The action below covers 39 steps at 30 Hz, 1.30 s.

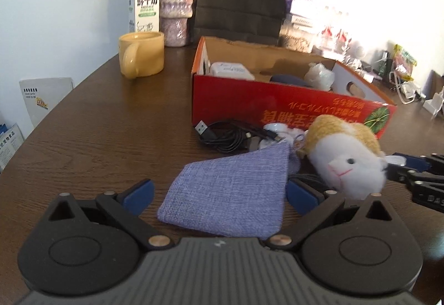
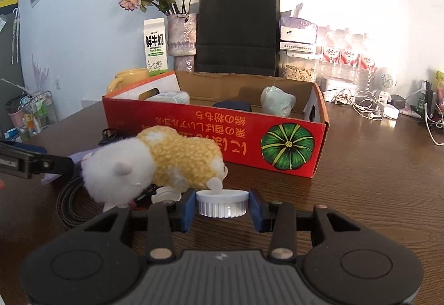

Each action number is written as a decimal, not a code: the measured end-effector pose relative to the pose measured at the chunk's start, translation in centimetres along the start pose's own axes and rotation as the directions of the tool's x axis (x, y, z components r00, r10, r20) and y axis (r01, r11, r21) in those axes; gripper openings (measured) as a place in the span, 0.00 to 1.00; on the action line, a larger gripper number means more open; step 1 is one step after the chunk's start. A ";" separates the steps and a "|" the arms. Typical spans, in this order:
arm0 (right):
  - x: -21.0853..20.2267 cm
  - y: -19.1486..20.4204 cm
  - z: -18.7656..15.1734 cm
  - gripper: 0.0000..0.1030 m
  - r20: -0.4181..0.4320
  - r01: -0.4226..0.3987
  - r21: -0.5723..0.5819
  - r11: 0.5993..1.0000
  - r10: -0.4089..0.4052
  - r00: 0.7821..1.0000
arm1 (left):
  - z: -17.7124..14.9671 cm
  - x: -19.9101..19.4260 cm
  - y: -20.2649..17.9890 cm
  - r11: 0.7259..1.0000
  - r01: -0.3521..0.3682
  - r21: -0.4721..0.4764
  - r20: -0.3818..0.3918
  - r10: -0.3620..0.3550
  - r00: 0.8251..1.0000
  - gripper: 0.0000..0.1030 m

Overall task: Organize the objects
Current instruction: 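Grasp the white bottle cap with the right gripper while the left gripper grasps the blue-gray cloth pouch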

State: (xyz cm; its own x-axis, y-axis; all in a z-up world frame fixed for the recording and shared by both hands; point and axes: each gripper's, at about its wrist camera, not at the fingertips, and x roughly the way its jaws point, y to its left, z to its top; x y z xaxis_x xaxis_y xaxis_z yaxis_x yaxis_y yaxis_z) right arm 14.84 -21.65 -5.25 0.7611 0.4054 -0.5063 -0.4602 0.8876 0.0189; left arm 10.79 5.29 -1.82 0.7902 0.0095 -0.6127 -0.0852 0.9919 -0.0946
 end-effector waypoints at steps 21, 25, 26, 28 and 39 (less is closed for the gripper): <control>0.1 -0.1 -0.1 0.38 -0.012 -0.006 0.010 1.000 0.006 1.000 | 1.0 1.8 0.8 0.992 0.015 0.128 0.014 -0.017 1.000 1.00; 0.2 -0.1 -0.2 0.38 -0.015 -0.007 0.012 1.000 0.007 1.000 | 1.4 3.1 0.8 0.982 0.032 0.185 -0.008 -0.031 0.999 1.00; 0.2 -0.1 -0.2 0.38 -0.015 -0.007 0.012 1.000 0.007 1.000 | 1.5 3.5 0.8 0.982 0.039 0.187 -0.018 -0.036 0.999 1.00; 0.2 -0.1 -0.1 0.38 -0.016 -0.007 0.013 1.000 0.007 1.000 | 1.5 4.0 1.0 0.982 0.051 0.181 -0.033 -0.046 0.998 1.00; 0.3 -0.1 -0.1 0.38 -0.027 -0.014 0.019 1.000 0.015 1.000 | 1.1 3.1 1.6 0.986 0.091 0.136 -0.023 -0.089 0.996 0.53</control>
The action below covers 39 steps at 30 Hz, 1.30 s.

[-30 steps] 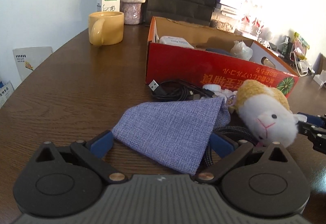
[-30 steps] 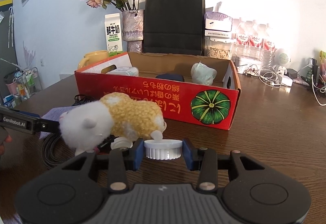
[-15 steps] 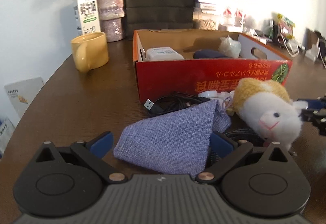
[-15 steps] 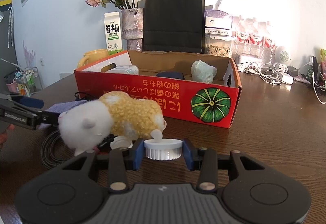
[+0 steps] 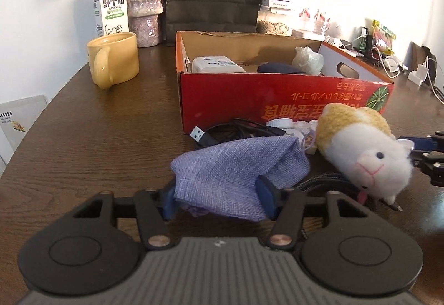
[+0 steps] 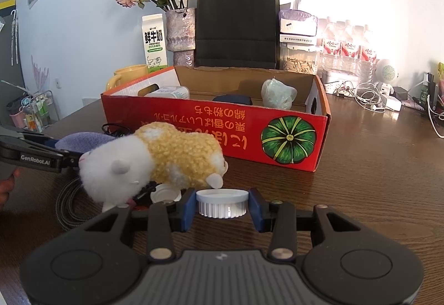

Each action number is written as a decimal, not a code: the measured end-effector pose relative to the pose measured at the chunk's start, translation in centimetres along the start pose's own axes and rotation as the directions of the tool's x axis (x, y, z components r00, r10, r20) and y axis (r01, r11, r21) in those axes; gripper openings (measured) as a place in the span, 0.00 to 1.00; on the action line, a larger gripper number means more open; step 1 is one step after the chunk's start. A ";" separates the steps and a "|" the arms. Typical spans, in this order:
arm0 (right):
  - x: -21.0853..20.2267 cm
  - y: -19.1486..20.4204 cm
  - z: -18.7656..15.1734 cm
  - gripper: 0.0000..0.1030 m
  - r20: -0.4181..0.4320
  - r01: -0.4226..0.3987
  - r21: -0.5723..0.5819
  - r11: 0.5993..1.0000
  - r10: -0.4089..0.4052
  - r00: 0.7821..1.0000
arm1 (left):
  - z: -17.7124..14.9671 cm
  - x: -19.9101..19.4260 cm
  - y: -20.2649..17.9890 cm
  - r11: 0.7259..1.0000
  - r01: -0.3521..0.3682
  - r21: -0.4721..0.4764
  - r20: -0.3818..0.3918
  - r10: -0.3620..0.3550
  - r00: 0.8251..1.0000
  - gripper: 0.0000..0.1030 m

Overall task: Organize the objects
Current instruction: 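Grasp the white bottle cap with the right gripper while the left gripper grasps the blue-gray cloth pouch, then carry cap and cloth pouch into the red box and open both grippers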

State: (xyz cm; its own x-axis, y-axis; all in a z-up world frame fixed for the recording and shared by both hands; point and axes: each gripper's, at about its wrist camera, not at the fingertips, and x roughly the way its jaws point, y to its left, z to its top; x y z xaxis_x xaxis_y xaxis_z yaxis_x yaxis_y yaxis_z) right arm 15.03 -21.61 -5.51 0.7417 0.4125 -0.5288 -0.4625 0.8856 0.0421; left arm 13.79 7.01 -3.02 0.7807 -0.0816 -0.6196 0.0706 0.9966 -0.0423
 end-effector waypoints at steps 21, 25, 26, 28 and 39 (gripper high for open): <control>-0.3 0.1 0.1 0.38 0.023 0.001 0.000 1.000 -0.001 1.000 | -1.3 -7.0 -2.5 0.998 -0.062 0.011 0.200 0.059 0.978 0.07; -0.9 0.3 0.0 0.38 0.056 0.000 -0.003 1.000 0.000 0.998 | -1.3 -7.8 -2.8 0.998 -0.058 0.004 0.219 0.055 0.974 0.07; -1.1 0.4 0.0 0.38 0.069 0.005 -0.008 1.000 -0.004 0.998 | -1.3 -8.0 -2.8 0.998 -0.057 0.003 0.226 0.055 0.973 0.07; -1.2 0.7 0.0 0.38 0.076 0.011 -0.019 1.000 -0.009 0.997 | -1.0 -8.5 -3.0 0.998 -0.057 0.004 0.243 0.054 0.968 0.07; -2.0 2.4 3.0 0.38 0.152 -0.022 -0.053 0.998 0.030 0.988 | 2.2 -9.6 -4.6 1.000 -0.009 0.012 0.336 0.005 0.942 0.07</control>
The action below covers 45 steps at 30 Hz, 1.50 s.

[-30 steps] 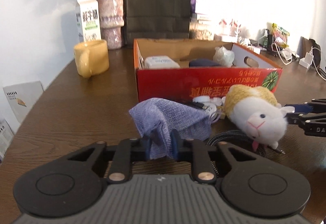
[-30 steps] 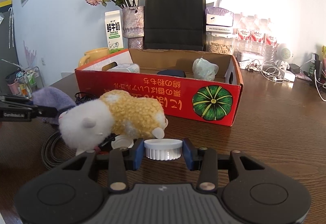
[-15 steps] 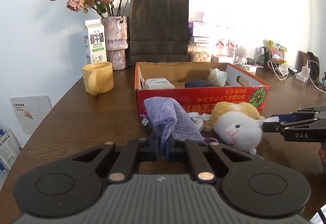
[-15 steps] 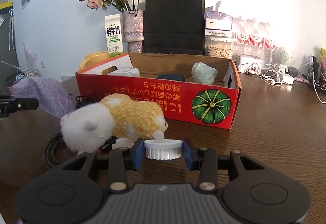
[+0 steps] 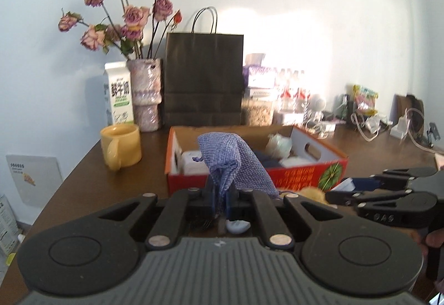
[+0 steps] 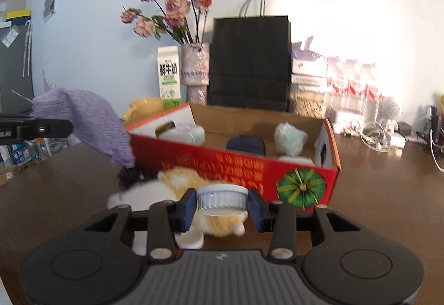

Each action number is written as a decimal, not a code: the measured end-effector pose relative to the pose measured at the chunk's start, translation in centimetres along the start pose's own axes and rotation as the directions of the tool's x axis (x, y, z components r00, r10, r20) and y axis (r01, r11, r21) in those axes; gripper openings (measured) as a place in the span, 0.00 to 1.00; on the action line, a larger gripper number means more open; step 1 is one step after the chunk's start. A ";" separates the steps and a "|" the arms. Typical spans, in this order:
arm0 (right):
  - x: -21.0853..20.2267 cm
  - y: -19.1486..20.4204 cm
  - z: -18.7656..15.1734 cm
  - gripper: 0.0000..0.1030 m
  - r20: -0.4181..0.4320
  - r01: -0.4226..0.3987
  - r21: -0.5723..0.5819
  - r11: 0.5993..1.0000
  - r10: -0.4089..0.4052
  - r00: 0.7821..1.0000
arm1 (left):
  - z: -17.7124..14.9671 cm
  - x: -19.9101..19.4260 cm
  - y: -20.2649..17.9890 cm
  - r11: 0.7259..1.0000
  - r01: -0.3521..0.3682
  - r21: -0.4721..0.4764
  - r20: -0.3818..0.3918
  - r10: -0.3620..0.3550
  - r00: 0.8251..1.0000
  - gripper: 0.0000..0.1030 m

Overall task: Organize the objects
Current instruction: 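Carry cap and cloth pouch into the red box and open both grippers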

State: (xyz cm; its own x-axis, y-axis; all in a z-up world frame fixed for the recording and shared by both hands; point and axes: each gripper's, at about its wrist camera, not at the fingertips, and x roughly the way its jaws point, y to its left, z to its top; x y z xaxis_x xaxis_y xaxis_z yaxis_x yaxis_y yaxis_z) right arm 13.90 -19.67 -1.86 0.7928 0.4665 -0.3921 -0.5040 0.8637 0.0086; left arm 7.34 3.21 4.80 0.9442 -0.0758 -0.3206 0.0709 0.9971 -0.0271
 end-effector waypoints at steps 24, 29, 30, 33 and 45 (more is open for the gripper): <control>9.4 -3.2 7.9 0.38 0.072 0.054 0.037 0.998 -0.057 0.996 | 6.2 12.0 -3.1 0.997 0.064 -0.030 0.060 -0.062 0.996 0.07; 12.0 -5.2 7.8 0.38 0.042 0.067 0.085 0.994 -0.070 0.997 | 6.3 15.5 -2.7 0.997 0.064 -0.042 0.032 -0.063 0.998 0.07; 12.4 -5.6 7.7 0.38 0.031 0.069 0.094 0.993 -0.072 0.997 | 6.1 16.2 -2.6 0.997 0.063 -0.046 0.023 -0.062 0.998 0.07; 13.3 -6.2 7.4 0.38 0.007 0.072 0.108 0.991 -0.073 0.997 | 5.6 17.7 -1.9 0.997 0.047 -0.057 -0.021 -0.048 0.999 0.07; 13.6 -6.1 6.6 0.47 -0.018 0.089 0.096 0.991 -0.088 0.996 | 4.4 18.3 -1.2 0.997 0.000 -0.081 -0.050 -0.004 0.999 0.22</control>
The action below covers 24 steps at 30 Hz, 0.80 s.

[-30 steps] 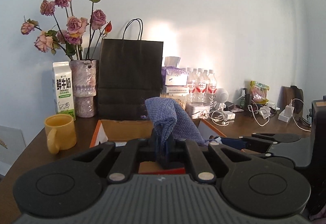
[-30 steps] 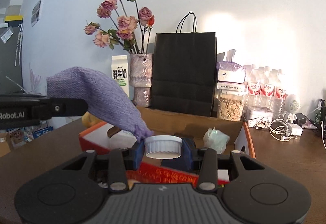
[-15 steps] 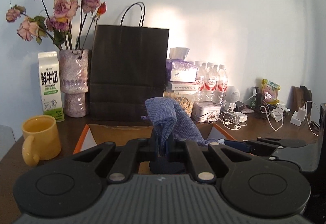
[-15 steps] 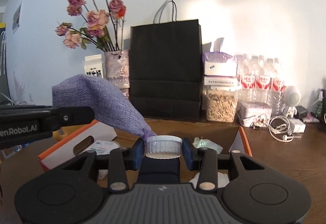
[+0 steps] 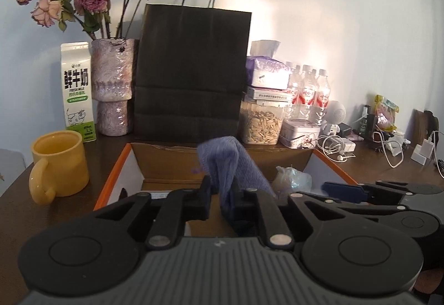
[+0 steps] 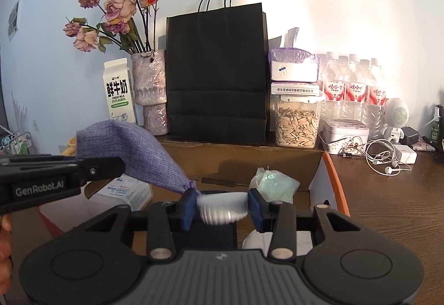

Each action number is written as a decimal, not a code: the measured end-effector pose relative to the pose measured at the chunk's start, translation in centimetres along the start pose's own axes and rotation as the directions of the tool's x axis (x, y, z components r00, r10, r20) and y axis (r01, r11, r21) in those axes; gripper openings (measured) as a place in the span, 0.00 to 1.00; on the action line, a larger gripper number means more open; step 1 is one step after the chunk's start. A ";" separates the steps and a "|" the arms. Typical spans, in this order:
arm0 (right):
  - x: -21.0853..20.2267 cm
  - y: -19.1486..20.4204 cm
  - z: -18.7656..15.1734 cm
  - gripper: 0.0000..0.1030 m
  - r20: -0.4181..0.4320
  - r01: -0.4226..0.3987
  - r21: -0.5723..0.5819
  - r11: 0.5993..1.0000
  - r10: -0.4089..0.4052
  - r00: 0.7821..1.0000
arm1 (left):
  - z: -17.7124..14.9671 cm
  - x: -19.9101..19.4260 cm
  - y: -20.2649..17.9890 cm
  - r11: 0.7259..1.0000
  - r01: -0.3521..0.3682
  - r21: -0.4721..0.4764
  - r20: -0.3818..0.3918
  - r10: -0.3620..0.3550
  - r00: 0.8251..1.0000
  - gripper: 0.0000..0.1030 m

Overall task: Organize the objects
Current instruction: 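Carry cap and cloth pouch into the red box and open both grippers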

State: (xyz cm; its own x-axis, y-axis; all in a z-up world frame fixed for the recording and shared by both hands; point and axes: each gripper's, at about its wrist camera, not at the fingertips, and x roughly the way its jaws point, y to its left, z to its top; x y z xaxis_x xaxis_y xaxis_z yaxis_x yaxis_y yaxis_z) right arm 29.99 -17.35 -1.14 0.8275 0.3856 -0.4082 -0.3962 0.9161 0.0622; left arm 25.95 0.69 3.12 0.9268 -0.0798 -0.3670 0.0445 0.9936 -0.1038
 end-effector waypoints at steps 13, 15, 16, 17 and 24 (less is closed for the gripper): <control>0.0 -0.2 -0.4 1.00 -0.016 0.027 -0.005 1.000 -0.027 0.999 | -0.1 -0.4 0.5 0.995 -0.101 -0.018 0.031 0.101 0.994 1.00; -0.1 -0.2 -0.4 1.00 -0.015 0.029 -0.004 1.000 -0.029 0.999 | -0.1 -0.4 0.6 0.994 -0.102 -0.022 0.031 0.103 0.994 1.00; -0.2 -0.2 -0.4 1.00 -0.015 0.030 -0.004 1.000 -0.030 0.999 | -0.1 -0.5 0.6 0.994 -0.103 -0.024 0.032 0.104 0.994 1.00; -0.2 -0.2 -0.4 1.00 -0.014 0.030 -0.004 1.000 -0.030 0.999 | -0.1 -0.6 0.6 0.994 -0.102 -0.025 0.032 0.103 0.994 1.00; -0.6 -0.1 -0.5 1.00 -0.012 0.026 -0.002 1.000 -0.026 1.000 | -0.1 -0.9 0.4 0.995 -0.098 -0.025 0.027 0.099 0.995 1.00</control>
State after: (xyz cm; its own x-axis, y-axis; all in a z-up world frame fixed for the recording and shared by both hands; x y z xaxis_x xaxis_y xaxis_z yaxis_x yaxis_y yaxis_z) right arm 29.34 -17.74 -1.32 0.8326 0.3605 -0.4205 -0.3755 0.9255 0.0501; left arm 25.07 1.15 3.32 0.9365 0.0210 -0.3499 -0.0560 0.9943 -0.0904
